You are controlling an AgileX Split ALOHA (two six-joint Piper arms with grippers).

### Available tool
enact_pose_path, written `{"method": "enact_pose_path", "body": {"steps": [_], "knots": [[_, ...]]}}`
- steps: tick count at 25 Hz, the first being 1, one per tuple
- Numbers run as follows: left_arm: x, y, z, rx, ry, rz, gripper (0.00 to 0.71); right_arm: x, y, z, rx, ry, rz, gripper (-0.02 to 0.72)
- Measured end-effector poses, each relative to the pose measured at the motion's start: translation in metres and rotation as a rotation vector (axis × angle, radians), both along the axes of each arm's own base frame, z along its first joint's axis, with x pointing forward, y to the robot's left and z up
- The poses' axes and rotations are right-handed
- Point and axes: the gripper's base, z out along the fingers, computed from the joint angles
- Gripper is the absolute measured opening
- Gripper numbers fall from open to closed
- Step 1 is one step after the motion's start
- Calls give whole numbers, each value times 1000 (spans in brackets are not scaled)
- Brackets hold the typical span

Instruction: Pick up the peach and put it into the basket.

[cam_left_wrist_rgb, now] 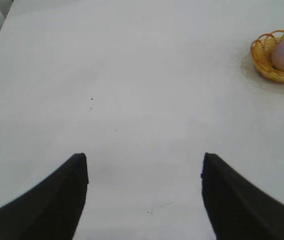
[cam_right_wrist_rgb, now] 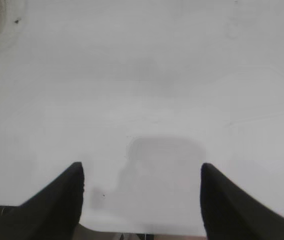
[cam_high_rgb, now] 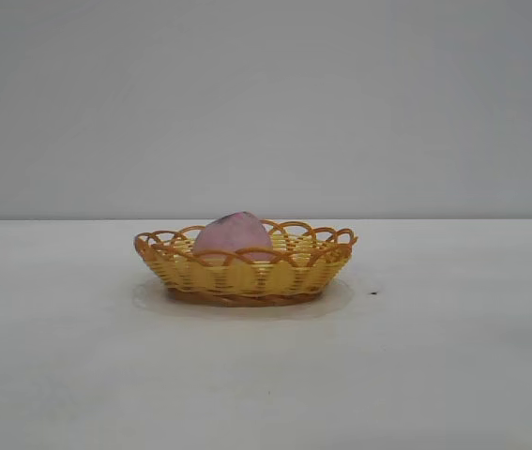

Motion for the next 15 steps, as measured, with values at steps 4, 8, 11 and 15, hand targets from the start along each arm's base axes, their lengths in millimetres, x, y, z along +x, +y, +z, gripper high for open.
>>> {"method": "enact_pose_path", "body": {"steps": [4, 8, 11, 15], "knots": [[0, 0, 0, 0, 0, 0, 428, -22, -1, 2, 3, -72, -4, 428], [0, 0, 0, 0, 0, 0, 428, -36, -1, 0, -7, -82, 13, 428], [0, 0, 0, 0, 0, 0, 428, -46, -1, -2, -11, -99, 17, 428], [0, 0, 0, 0, 0, 0, 428, -61, -2, 2, -10, -202, 15, 428]]}}
